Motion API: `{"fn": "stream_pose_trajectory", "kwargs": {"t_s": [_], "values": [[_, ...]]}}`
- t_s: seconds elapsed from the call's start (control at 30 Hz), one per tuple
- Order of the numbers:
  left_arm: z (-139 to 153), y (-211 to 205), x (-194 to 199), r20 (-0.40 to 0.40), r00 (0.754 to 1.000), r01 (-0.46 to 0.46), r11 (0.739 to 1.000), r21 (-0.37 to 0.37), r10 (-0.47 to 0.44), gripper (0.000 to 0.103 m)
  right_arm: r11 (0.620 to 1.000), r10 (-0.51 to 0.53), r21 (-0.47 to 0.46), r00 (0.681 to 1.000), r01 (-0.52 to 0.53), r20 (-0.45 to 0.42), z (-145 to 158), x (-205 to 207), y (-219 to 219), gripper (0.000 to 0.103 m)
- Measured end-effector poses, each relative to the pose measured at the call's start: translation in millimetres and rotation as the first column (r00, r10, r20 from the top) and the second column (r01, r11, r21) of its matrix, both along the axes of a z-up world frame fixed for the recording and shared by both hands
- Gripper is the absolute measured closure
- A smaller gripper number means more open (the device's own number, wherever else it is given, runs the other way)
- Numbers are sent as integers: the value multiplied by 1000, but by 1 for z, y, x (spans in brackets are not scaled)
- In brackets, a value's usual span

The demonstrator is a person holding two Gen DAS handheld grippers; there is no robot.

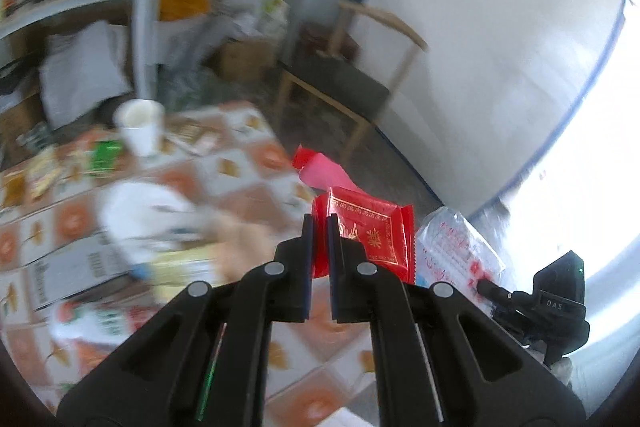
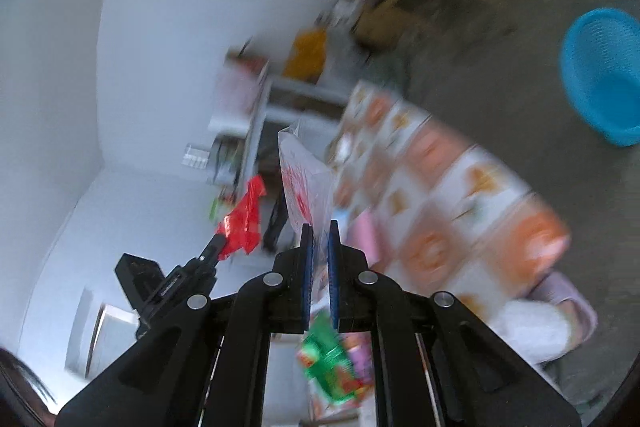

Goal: Collect trash
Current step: 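Carry the red packet and clear bag in both tools over the blue wastebasket, then open both tools to drop the items into the blue wastebasket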

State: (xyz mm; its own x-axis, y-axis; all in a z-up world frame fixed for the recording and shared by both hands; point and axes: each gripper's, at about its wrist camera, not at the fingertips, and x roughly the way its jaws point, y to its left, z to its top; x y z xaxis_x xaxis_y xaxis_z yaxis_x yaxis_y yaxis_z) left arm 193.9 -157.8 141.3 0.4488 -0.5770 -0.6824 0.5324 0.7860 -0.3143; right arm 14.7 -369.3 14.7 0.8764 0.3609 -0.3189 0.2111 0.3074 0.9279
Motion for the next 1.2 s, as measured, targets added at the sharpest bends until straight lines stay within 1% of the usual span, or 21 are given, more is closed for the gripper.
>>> {"fn": "stream_pose_trajectory", "kwargs": {"t_s": [0.03, 0.07, 0.13, 0.2, 0.23, 0.3, 0.33, 0.47, 0.57, 0.63, 0.7, 0.73, 0.77, 0.8, 0.83, 0.87, 0.9, 0.97, 1.0, 1.07, 1.2], "values": [[-5, -23, 1, -16, 999, 38, 999, 16, -37, 98, 999, -52, -8, 999, 51, -14, -5, -13, -16, 96], [-14, -57, 3, -40, 996, 83, 996, 39, -81, 98, 996, -89, -15, 996, 88, -25, -9, -24, -27, 96], [-30, -110, 3, -70, 987, 150, 985, 84, -145, 98, 984, -180, -17, 982, 179, -64, -25, -48, -56, 96], [-47, -153, 5, -96, 979, 190, 974, 122, -179, 98, 970, -243, -7, 964, 244, -105, -41, -65, -81, 96], [-57, -176, 5, -112, 973, 218, 965, 145, -203, 98, 964, -263, -3, 958, 264, -118, -47, -69, -91, 96], [-84, -221, 6, -155, 958, 267, 944, 192, -239, 98, 948, -316, -7, 934, 319, -166, -68, -81, -113, 96], [-101, -249, 5, -180, 949, 296, 930, 219, -260, 97, 942, -329, 3, 926, 336, -185, -80, -84, -123, 96], [-159, -312, 5, -262, 922, 355, 893, 278, -285, 97, 922, -371, 9, 890, 387, -264, -122, -85, -153, 96], [-195, -348, 10, -289, 916, 366, 874, 319, -278, 97, 913, -381, 13, 864, 408, -329, -157, -77, -175, 96], [-221, -371, 15, -305, 915, 363, 865, 345, -263, 97, 911, -380, 17, 856, 411, -350, -173, -72, -189, 96], [-239, -385, 20, -317, 915, 358, 863, 355, -249, 97, 901, -404, -12, 831, 433, -382, -191, -61, -203, 95], [-250, -393, 21, -326, 913, 361, 861, 359, -247, 95, 902, -406, -22, 828, 432, -386, -198, -55, -211, 94], [-258, -397, 27, -334, 909, 367, 858, 359, -248, 89, 904, -402, -27, 826, 427, -396, -209, -47, -218, 91], [-265, -402, 31, -340, 908, 365, 859, 360, -243, 75, 902, -405, -33, 817, 430, -411, -214, -40, -225, 91], [-272, -406, 34, -339, 913, 350, 864, 362, -228, 65, 901, -407, -42, 809, 432, -425, -223, -34, -231, 88], [-273, -403, 36, -333, 917, 338, 872, 355, -220, 51, 906, -399, -53, 807, 420, -435, -234, -26, -237, 78], [-274, -403, 37, -324, 922, 324, 882, 342, -213, 50, 911, -393, -78, 796, 405, -460, -244, -19, -242, 69], [-271, -399, 37, -322, 923, 317, 894, 316, -213, 48, 908, -401, -110, 767, 403, -501, -260, -13, -249, 68], [-269, -396, 38, -326, 921, 317, 898, 304, -215, 46, 910, -398, -113, 763, 399, -509, -266, -12, -251, 68], [-260, -388, 40, -321, 920, 316, 910, 270, -224, 45, 911, -395, -120, 755, 394, -524, -271, -12, -250, 66], [-236, -371, 42, -272, 930, 309, 924, 223, -245, 43, 908, -410, -153, 749, 391, -520, -266, -21, -247, 64]]}}
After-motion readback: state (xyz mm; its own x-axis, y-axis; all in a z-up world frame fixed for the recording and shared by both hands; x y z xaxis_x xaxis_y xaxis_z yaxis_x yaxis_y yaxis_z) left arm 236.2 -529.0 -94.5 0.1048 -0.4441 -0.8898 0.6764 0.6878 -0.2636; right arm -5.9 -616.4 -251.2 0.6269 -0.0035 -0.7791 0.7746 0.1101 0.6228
